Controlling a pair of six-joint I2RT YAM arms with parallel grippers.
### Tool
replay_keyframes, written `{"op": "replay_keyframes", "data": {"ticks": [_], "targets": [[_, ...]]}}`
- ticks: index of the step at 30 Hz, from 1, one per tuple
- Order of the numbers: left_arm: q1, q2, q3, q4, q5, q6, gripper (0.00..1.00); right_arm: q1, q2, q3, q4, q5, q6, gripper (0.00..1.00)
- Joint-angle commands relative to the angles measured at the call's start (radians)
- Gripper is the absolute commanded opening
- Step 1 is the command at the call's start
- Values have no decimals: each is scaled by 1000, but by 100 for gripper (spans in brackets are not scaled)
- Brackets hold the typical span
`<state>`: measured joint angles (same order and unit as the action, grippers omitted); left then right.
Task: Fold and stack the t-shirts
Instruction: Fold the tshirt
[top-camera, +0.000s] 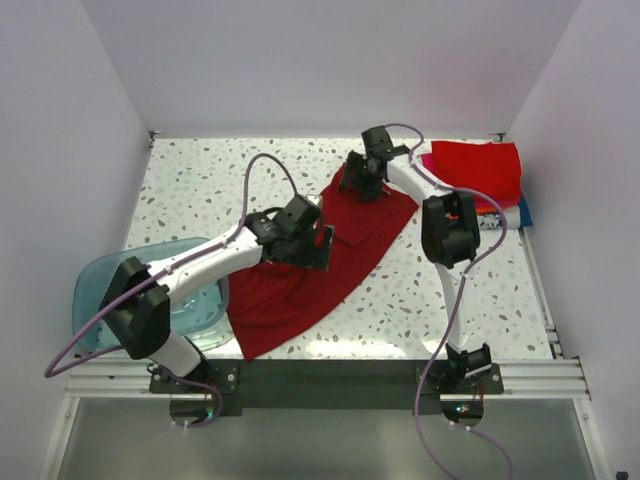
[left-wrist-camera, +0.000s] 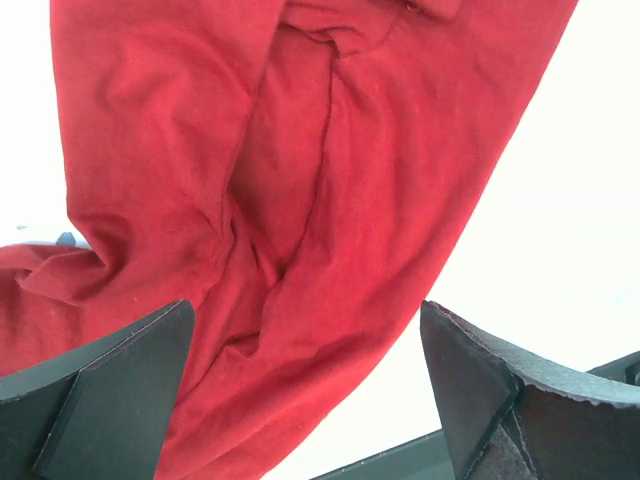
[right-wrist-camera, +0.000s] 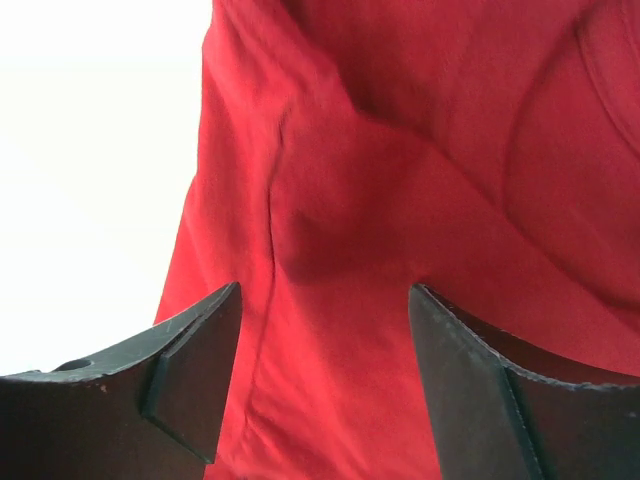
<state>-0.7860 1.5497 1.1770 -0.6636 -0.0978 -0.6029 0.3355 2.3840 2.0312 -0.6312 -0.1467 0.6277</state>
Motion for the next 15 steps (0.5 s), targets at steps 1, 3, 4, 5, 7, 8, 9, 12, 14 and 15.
{"op": "replay_keyframes", "data": {"ticks": [1, 3, 4, 5, 7, 8, 9, 12, 14, 15], "targets": [[-2, 23, 29, -11, -49, -24, 100, 7, -184, -60, 44, 24, -43, 72], [-2, 24, 16, -10, -66, -14, 100, 11, -232, -130, 27, 35, -69, 72], [-2, 30, 12, -7, -68, -9, 100, 16, -279, -156, 21, 39, -77, 73], [-2, 32, 7, -2, -69, 3, 100, 19, -301, -184, 15, 45, -88, 73], [-2, 43, -10, 16, -69, 28, 100, 28, -357, -271, 7, 48, -95, 73], [-1, 44, -16, 25, -68, 37, 100, 30, -373, -326, 7, 52, -98, 73], [-2, 49, -26, 35, -65, 48, 100, 33, -387, -353, 8, 58, -100, 73], [-1, 58, -46, 82, -56, 87, 100, 46, -413, -443, 17, 61, -94, 73], [-1, 69, -56, 108, -45, 106, 100, 57, -411, -476, 22, 59, -83, 73], [-1, 76, -63, 113, -36, 110, 100, 60, -408, -498, 28, 59, -82, 73]]}}
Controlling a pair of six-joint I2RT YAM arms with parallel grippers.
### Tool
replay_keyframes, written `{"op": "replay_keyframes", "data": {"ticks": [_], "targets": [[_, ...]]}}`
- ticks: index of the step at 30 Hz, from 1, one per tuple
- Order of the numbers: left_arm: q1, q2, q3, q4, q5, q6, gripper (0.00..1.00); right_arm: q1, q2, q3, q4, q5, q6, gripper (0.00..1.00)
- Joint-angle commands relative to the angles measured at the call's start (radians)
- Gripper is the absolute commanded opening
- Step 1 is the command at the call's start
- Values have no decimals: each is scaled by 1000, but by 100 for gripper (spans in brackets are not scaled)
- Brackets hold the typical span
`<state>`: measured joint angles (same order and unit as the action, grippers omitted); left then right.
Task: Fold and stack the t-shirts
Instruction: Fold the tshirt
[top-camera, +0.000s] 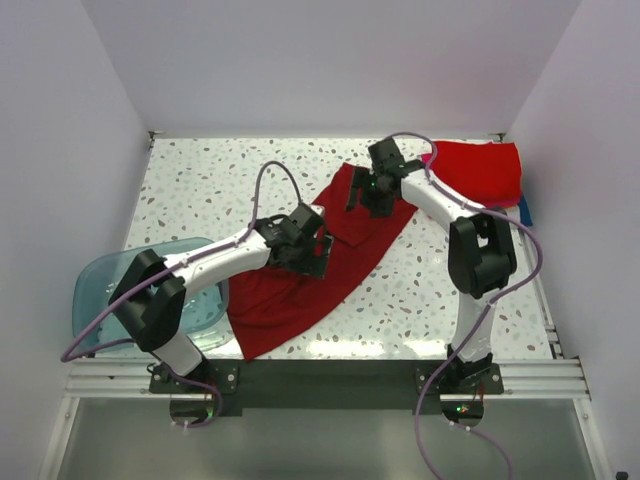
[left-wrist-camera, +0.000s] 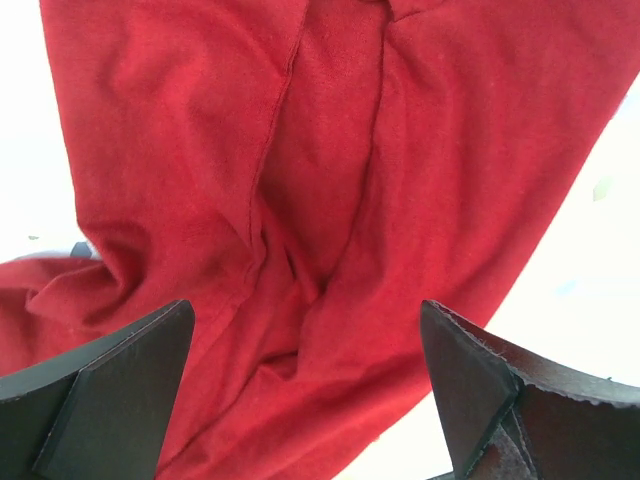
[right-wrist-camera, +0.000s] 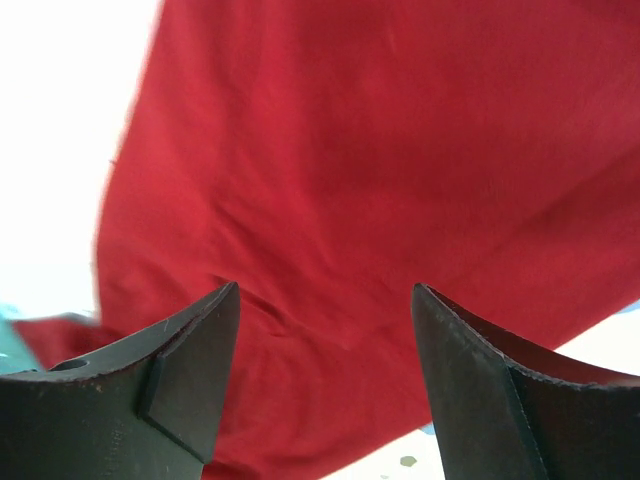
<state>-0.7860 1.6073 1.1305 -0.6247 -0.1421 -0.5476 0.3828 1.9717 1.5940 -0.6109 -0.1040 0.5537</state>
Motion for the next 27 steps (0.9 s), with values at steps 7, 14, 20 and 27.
{"op": "replay_keyframes", "data": {"ticks": [7, 14, 20, 27], "targets": [[-1, 74, -58, 118, 26, 58, 100, 24, 39, -109, 16, 43, 26, 72], [-1, 143, -25, 134, 85, 41, 100, 24, 116, -82, -13, 75, 43, 72], [-1, 213, 95, 74, 131, 18, 100, 13, 200, -37, -50, 128, 38, 73], [-1, 270, 193, 25, 205, -43, 100, -28, 326, 122, -59, 119, 41, 73]]}}
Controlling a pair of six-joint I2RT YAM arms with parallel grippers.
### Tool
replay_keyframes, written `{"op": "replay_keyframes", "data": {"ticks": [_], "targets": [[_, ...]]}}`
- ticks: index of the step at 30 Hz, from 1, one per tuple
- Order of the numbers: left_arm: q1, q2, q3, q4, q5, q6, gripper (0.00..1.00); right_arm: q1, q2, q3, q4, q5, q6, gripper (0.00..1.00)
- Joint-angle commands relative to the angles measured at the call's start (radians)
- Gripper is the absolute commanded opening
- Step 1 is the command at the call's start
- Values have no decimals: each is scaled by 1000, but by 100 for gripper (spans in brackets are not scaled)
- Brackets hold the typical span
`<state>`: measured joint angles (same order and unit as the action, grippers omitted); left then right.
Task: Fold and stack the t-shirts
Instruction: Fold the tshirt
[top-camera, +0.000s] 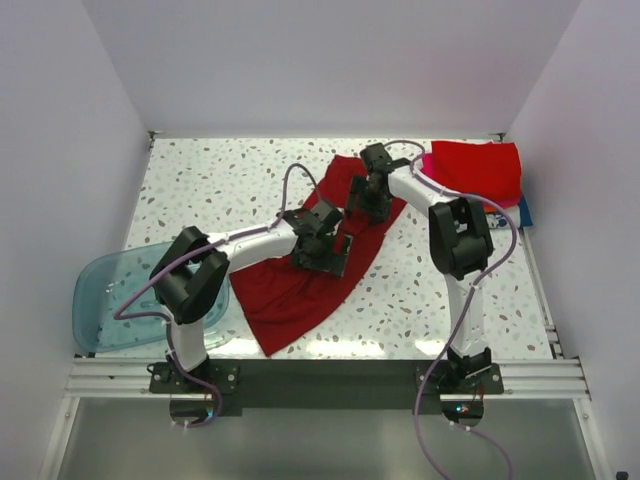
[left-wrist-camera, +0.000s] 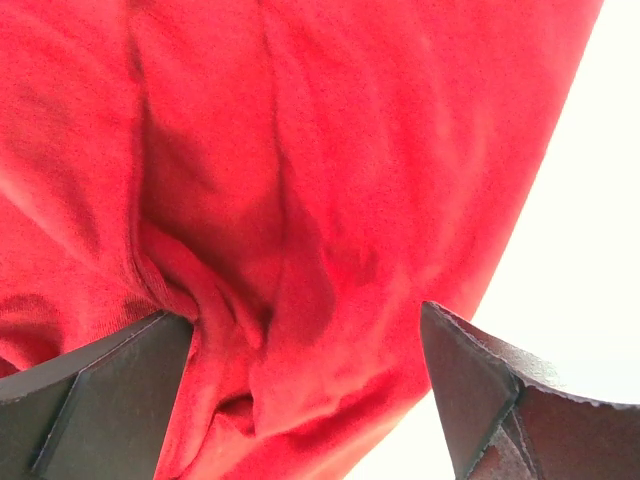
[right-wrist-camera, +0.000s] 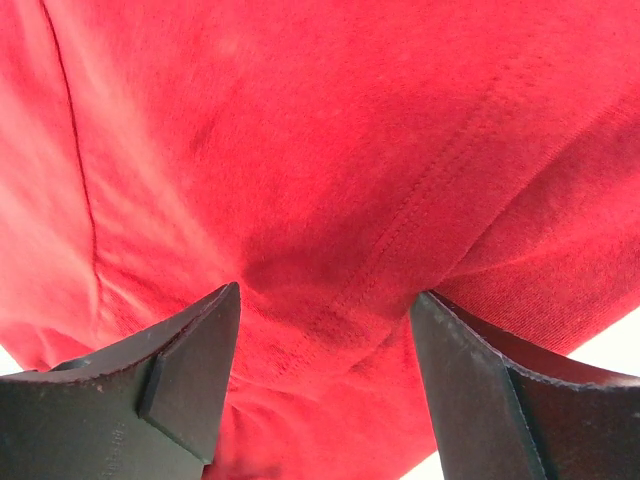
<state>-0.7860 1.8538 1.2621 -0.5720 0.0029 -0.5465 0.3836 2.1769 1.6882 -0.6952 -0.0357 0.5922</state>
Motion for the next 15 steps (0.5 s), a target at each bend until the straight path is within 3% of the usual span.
{"op": "replay_keyframes", "data": {"ticks": [1, 15], "targets": [[-1, 28, 69, -29, 66, -59, 100, -40, 138, 47, 25, 49, 3, 73], [-1, 102, 275, -11, 150, -191, 100, -83, 382, 464, -1, 5, -20, 73]]}}
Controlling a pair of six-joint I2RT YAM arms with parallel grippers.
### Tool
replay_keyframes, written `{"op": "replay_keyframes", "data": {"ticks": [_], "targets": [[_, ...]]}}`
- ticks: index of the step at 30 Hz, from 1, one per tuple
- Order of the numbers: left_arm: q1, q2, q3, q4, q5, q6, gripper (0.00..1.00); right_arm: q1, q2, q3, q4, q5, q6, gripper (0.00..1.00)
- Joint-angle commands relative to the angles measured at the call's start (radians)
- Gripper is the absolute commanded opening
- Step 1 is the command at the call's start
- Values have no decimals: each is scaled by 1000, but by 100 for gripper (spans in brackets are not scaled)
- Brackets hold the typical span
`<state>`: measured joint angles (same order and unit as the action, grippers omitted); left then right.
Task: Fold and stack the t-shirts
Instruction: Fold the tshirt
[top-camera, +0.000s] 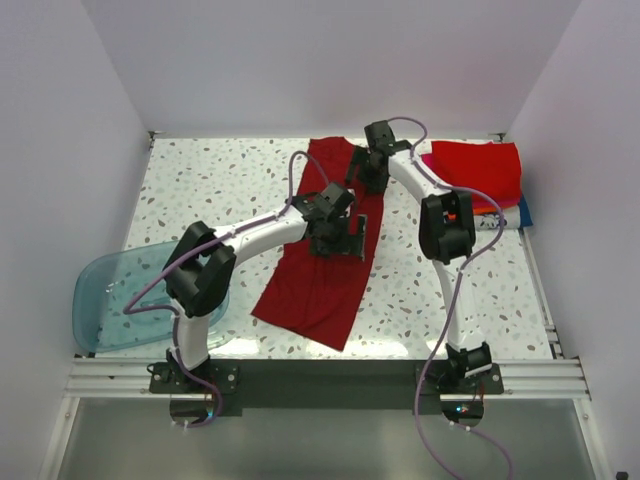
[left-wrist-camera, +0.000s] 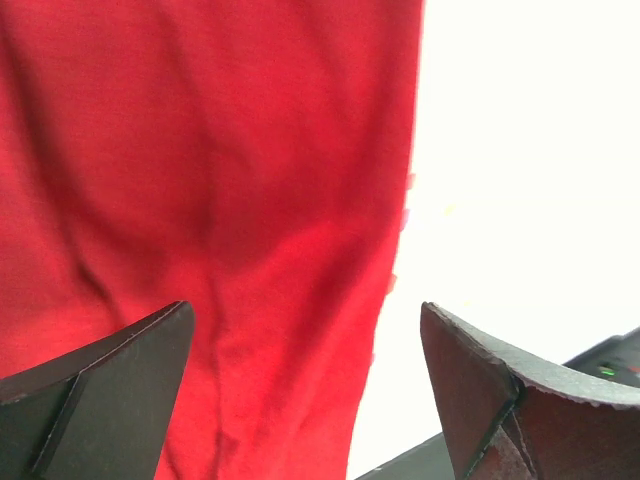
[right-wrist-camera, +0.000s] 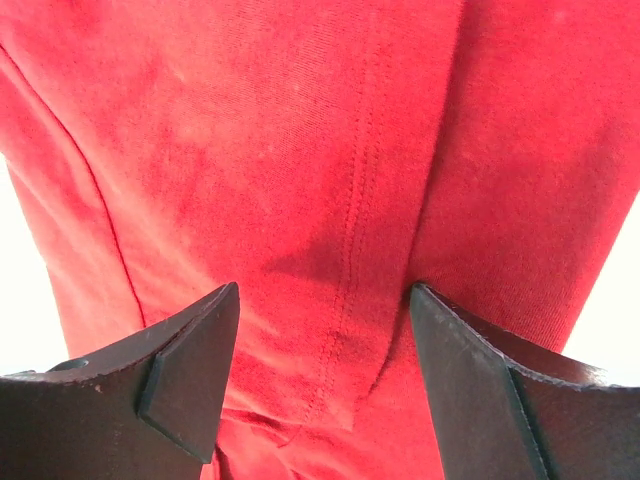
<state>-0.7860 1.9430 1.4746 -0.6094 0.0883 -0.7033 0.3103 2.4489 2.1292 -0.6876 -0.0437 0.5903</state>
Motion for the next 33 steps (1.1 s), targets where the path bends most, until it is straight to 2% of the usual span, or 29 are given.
{"op": "replay_keyframes", "data": {"ticks": [1, 5, 7, 11, 14, 16, 18, 22, 23, 25, 26, 29, 33], "targets": [[-1, 17, 72, 33, 77, -35, 100, -8, 125, 40, -4, 5, -21, 73], [-2, 13, 76, 108, 171, -42, 100, -17, 156, 132, 10, -18, -33, 75], [-2, -1, 73, 125, 174, -36, 100, -23, 151, 152, 19, -51, -46, 75], [10, -96, 78, 120, 62, 13, 100, -25, 73, 127, 60, -76, -87, 76], [25, -165, 43, 88, -11, 50, 100, -25, -48, 63, 88, -73, -125, 77], [25, -202, -2, 50, -125, 76, 100, -25, -155, 22, 97, -65, -148, 83], [27, -269, -107, 34, -238, 93, 100, -17, -226, -53, 83, -47, -165, 86], [42, -369, -293, 25, -350, 107, 100, 13, -463, -254, 27, 21, -190, 86], [45, -384, -353, 22, -363, 105, 100, 16, -509, -366, 19, 24, -184, 86], [47, -420, -423, 14, -400, 99, 100, 36, -633, -487, -6, 21, -155, 86], [48, -440, -445, 7, -426, 96, 100, 44, -674, -618, -7, 19, -143, 86], [48, -475, -522, 19, -432, 88, 100, 107, -816, -861, 3, 13, -97, 84], [48, -509, -594, 36, -398, 77, 100, 252, -921, -1043, -19, 19, -17, 82]]}}
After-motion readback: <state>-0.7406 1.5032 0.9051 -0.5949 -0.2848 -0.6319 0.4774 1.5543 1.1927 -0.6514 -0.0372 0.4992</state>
